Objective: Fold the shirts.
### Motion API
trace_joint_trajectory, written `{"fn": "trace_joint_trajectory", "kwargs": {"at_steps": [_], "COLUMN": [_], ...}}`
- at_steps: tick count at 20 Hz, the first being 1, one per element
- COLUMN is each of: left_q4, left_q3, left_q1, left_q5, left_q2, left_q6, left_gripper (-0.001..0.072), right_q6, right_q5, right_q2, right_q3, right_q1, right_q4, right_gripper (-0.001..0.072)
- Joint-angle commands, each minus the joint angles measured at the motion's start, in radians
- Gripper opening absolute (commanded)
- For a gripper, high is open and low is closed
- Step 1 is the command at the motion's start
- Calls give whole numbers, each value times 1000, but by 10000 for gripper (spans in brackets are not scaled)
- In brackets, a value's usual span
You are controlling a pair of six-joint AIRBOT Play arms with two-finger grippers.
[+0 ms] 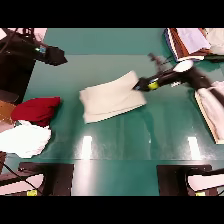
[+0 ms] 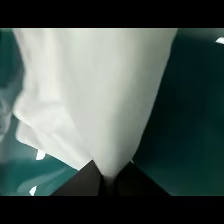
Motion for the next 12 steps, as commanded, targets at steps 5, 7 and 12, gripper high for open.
{"fn": "trace_joint_trajectory", "kwargs": {"at_steps": [5,7,12], "left_q4": [-1,-1,0], "left_q3": [0,0,0], "left_q1": [-200,-239,-279], "left_q5": [148,186,197], "left_q2": [0,0,0], "left_q6": [1,1,0], "left_gripper": [27,27,27], "right_q6": [125,122,114], "right_q5": [37,26,-28], "right_q2": [309,314,213], "right_q3": [10,14,122], "right_q1": [-526,-646,-779], "right_q4": [-200,-198,-190], "right_gripper": [15,15,15]}}
